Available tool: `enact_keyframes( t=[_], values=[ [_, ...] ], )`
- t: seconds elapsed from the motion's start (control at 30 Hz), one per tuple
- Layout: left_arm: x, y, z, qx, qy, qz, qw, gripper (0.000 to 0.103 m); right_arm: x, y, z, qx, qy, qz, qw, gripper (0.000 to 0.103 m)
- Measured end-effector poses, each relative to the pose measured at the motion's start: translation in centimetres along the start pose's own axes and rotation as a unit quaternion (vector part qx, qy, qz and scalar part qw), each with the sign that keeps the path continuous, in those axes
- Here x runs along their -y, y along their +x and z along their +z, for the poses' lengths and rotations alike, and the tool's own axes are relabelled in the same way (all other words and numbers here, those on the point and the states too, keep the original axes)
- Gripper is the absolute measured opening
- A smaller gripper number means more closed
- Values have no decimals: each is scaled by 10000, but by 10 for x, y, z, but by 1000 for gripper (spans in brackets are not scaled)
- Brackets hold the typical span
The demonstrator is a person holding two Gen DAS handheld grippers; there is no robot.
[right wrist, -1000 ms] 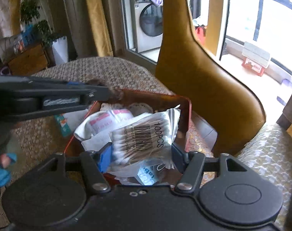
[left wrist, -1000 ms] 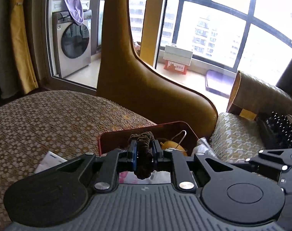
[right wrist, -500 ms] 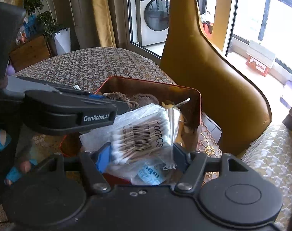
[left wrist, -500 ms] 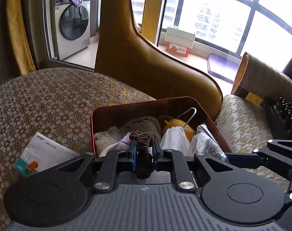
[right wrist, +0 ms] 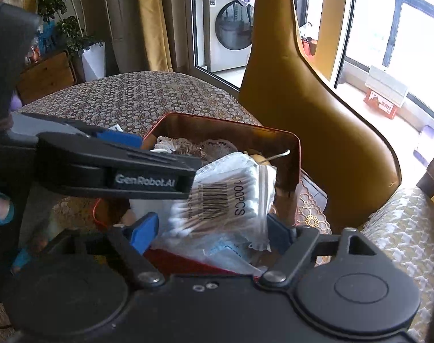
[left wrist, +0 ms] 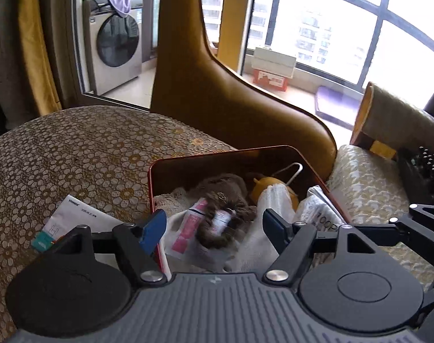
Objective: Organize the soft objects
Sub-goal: 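Open both tools to drop the swab pack and hair tie into the box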
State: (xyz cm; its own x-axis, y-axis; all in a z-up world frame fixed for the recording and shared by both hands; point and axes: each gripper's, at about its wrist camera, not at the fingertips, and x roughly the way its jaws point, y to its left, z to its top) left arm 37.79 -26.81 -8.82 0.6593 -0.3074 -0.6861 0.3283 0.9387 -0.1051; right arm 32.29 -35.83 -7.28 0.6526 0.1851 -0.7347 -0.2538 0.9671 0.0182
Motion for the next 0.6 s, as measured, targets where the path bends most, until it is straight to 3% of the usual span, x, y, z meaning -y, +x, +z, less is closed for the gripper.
enact_keyframes(
  t=[0.3,0.6],
  values=[
    [-2,-34,-3,175,59,-109,9998,74,-1,-21,1,260,108,-55,9996,91],
    [-8,-93,-13,475,140,-200,9986,74,-1,-67,-6,721,392,34,9966,93]
  ],
)
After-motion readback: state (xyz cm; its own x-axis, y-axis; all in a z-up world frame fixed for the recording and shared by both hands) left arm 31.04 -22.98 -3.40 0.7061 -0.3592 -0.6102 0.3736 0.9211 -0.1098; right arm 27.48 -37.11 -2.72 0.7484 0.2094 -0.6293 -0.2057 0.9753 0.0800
